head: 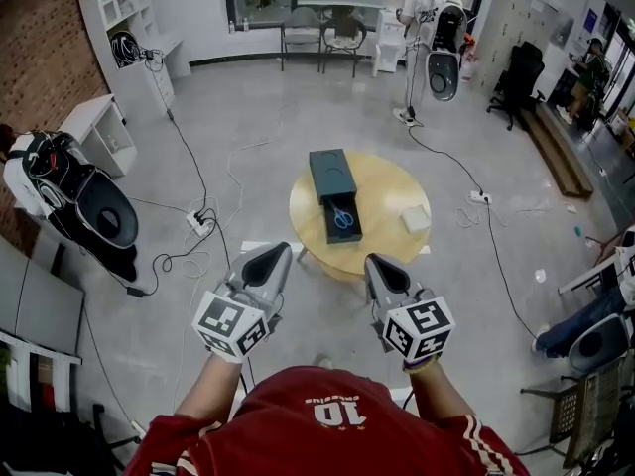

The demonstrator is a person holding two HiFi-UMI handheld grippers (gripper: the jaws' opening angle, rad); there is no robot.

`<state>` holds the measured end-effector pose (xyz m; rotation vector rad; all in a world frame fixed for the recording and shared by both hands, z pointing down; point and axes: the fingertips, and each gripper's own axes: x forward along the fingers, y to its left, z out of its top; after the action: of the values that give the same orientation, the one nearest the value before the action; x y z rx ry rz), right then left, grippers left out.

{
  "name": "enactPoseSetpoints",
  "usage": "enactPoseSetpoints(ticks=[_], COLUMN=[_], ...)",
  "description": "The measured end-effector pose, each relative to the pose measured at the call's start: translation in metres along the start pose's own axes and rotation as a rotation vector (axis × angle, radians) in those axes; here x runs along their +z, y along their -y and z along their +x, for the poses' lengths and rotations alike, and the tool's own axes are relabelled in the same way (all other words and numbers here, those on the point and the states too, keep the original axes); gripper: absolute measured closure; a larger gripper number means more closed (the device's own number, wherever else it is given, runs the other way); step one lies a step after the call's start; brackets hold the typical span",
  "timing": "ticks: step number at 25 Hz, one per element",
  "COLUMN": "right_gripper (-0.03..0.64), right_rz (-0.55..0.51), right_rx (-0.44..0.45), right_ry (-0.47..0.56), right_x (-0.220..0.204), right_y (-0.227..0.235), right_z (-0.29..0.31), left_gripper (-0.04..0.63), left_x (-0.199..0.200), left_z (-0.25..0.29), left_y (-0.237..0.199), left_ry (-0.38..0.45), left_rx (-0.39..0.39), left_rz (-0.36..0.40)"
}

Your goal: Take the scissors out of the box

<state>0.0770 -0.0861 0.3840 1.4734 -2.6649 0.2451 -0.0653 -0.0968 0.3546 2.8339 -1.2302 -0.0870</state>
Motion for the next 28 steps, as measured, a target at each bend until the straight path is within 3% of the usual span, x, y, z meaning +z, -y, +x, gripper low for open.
enactPoseSetpoints(ticks=[14,28], right_gripper=[0.62,0.62], right_rz=[0.108,0.08], right_rx=[0.045,-0.005], right_ry=[0.027,0.037], right_x=[-0.005,0.013], right_y=[0.061,0.109], right_z=[0.02,0.066], left_gripper=[0.592,0.592], left_x=[-0.004,-0.009], left_z=[0.065,0.12], left_y=[0.005,-0.044], left_ry=[-0.035,-0.022], left_rx=[0.015,0.029], left_rz=[0.022,-0.008])
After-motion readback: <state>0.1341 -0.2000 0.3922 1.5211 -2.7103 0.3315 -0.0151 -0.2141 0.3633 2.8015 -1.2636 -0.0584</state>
